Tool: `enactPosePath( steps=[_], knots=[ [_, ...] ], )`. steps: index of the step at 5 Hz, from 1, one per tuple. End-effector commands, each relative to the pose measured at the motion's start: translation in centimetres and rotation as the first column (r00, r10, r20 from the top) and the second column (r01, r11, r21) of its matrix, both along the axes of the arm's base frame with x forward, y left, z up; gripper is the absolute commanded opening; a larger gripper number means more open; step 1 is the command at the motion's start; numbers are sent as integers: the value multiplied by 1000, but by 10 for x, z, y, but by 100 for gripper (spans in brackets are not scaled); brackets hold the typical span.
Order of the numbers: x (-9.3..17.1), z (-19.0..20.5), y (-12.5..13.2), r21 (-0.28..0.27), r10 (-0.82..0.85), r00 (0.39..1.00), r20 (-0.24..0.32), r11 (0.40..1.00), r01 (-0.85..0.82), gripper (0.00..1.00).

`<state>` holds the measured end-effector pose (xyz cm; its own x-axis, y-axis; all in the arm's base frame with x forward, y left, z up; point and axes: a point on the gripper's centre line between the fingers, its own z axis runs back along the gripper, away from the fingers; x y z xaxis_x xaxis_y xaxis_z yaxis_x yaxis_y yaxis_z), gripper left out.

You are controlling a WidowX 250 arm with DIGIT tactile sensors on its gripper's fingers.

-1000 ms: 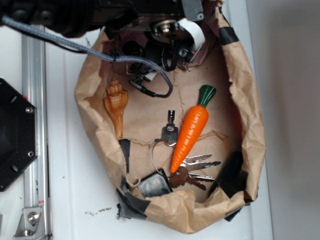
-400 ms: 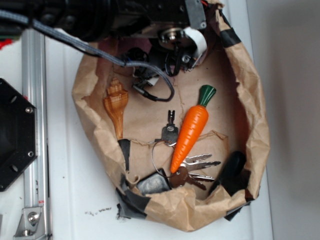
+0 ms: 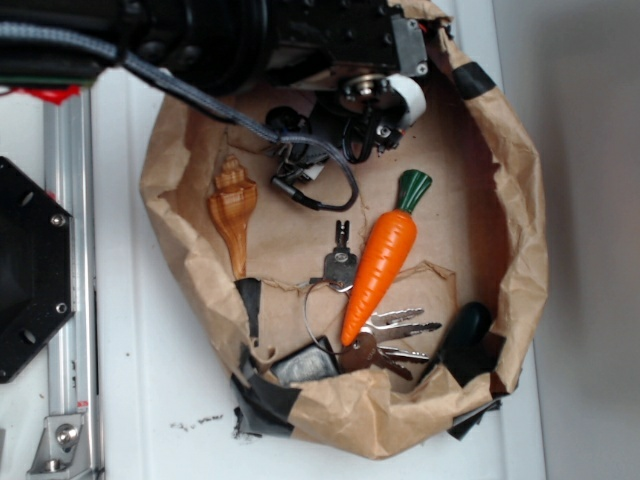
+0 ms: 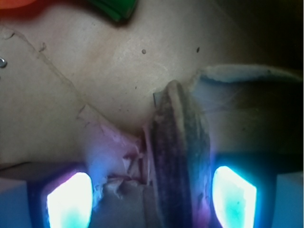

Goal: Grab the wood chip.

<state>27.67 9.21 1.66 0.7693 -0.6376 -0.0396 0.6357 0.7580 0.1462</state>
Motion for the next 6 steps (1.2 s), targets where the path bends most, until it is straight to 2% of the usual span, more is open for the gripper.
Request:
enactPosePath(
  steps=[1, 6],
  knots=[
    [5, 7, -7, 18, 24, 999, 38, 1000, -24, 0],
    [4, 15, -9, 8, 40, 998, 55, 999, -41, 0]
  ],
)
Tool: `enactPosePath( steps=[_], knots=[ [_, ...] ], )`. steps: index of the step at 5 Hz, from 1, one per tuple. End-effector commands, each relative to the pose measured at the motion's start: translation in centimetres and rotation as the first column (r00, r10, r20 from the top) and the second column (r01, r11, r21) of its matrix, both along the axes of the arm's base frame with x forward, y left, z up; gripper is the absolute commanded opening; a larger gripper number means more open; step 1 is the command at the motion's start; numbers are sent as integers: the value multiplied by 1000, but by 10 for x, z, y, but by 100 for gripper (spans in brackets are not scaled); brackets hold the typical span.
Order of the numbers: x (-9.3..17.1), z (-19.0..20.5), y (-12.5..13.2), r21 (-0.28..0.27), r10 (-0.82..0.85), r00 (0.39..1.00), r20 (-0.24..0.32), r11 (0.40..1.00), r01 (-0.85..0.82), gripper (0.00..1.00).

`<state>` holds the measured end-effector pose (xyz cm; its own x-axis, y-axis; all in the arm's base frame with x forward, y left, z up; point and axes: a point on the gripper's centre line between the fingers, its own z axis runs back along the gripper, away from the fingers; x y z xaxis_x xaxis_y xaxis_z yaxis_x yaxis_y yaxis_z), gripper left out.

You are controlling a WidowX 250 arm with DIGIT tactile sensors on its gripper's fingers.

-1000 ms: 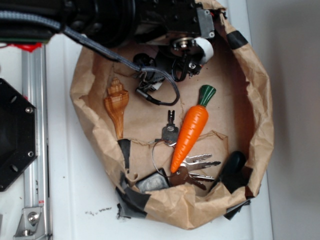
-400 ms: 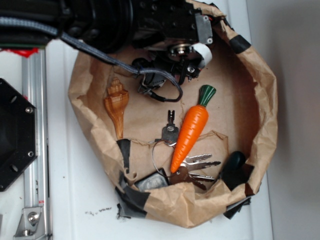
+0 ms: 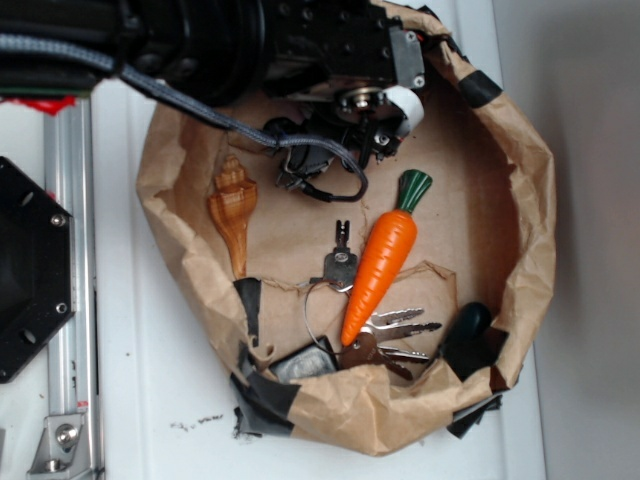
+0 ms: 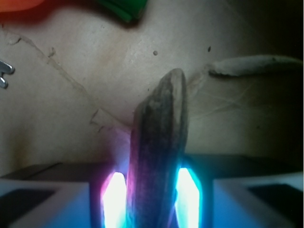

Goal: Grab the wood chip.

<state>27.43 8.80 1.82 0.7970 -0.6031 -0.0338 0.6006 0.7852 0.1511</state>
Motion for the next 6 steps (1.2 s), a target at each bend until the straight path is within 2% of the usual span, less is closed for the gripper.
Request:
enactPosePath(
  steps=[1, 2, 3, 4, 5, 6],
  knots=[
    [3, 22, -8, 23, 28, 998, 57, 999, -30, 0],
    [-10, 73, -50, -92, 55, 979, 194, 995, -38, 0],
    [-17, 123, -79, -101, 165, 950, 264, 985, -143, 0],
    [-22, 175, -81, -154, 311, 933, 182, 946, -285, 0],
    [-17, 191, -77, -201, 411, 902, 136, 902, -381, 0],
    [-15, 185, -72, -191, 441, 889, 124, 890, -414, 0]
  ],
)
